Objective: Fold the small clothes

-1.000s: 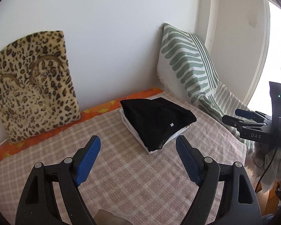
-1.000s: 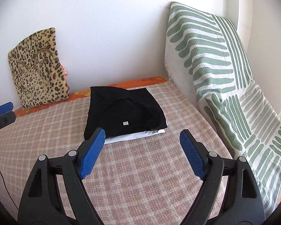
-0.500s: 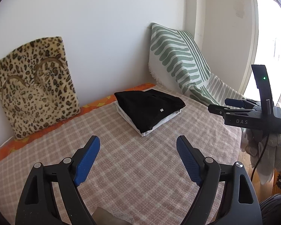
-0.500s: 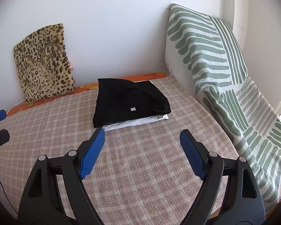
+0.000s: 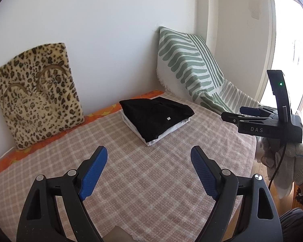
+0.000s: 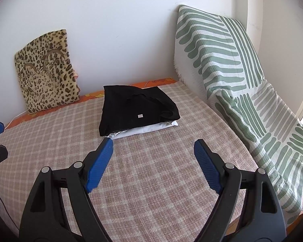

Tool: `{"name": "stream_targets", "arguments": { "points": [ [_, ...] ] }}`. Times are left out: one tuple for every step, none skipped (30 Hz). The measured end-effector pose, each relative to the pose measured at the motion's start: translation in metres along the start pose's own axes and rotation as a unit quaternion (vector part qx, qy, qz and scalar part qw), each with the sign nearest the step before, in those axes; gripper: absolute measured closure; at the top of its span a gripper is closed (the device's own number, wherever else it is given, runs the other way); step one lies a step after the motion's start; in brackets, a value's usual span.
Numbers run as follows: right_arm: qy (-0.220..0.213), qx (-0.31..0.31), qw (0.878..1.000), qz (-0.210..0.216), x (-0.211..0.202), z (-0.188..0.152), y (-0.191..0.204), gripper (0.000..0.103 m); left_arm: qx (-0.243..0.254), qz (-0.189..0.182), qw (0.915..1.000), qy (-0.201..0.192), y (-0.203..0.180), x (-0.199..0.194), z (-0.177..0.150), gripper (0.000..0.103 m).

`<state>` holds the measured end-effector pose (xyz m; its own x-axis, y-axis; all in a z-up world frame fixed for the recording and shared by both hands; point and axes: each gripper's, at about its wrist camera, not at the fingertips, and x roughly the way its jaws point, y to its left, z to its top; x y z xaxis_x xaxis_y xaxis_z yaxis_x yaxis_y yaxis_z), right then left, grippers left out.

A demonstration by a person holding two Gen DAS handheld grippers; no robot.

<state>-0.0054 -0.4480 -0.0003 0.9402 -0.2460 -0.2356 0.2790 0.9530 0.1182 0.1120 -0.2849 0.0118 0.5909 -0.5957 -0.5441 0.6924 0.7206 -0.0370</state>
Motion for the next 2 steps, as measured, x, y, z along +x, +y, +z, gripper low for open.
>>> {"name": "stream_targets", "arguments": {
  "points": [
    [0.0, 0.0, 1.0, -0.001, 0.0001, 0.0002, -0.0002, 0.018, -0.002, -0.001, 1.0, 0.001, 0.0001, -0.0002, 0.0, 0.018],
    [0.0, 0.001, 1.0, -0.001, -0.002, -0.0011, -0.0011, 0.018, -0.003, -0.001, 1.0, 0.001, -0.0008, -0.0013, -0.0004, 0.018]
  ]
}}
